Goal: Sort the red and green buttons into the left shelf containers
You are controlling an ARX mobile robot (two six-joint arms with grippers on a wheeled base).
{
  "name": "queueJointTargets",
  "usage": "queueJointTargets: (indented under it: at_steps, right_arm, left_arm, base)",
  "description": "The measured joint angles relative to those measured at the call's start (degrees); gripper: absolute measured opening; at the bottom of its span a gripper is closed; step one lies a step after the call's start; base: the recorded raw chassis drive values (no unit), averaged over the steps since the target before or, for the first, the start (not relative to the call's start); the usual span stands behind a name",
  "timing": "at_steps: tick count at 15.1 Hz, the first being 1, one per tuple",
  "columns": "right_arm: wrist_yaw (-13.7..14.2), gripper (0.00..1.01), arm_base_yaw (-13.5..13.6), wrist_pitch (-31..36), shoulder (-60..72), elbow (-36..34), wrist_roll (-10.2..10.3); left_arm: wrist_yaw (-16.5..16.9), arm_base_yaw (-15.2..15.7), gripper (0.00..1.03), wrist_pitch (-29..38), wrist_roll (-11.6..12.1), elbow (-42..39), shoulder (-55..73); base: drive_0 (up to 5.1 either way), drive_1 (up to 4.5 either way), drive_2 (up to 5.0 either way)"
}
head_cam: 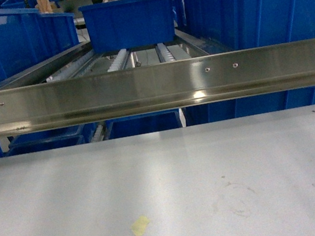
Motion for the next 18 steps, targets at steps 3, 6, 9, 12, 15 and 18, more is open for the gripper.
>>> queueJointTargets:
  at_steps: [3,6,9,12,15,18]
  right_arm:
    - [-0.02,0.3,0.0,0.0,0.0,0.0,0.0]
    - [0.0,0.3,0.0,0.0,0.0,0.0,0.02]
    - [0.2,0.3,-0.11,-0.02,0.02,0.0,0.0]
    - [0.17,0.3,-0.07,0.0,0.02,0.0,0.0]
    - [0.17,0.3,-0.07,0.0,0.02,0.0,0.0]
    - [0.15,0.3,0.0,0.09,-0.04,0.0,0.0]
  left_arm:
    - [-3.34,-2.78,0.31,-3.96,-0.9,1.22,-7.76]
    - [-3.61,-2.95,0.31,-3.85,-1.11,1.38,-8.5]
    - [-3.41,-3.08,0.31,-3.89,-1.14,1.38,-8.26]
    - [-3.63,-3.06,0.31,-3.91,-1.16,1.38,-8.33]
    - [-3.63,-3.06,0.31,-4.02,-1.16,1.38,-8.2]
    - [-3.63,-3.06,0.31,-3.89,-1.2,1.38,-8.33]
  base:
    - [0.0,0.0,0.0]
    - [0.0,0.0,0.0]
    - [-3.3,1.67,1.7]
    - [-4.8,1.87,3.1]
    - [-4.6,0.96,3.9]
    - [-4.9,2.5,2.5]
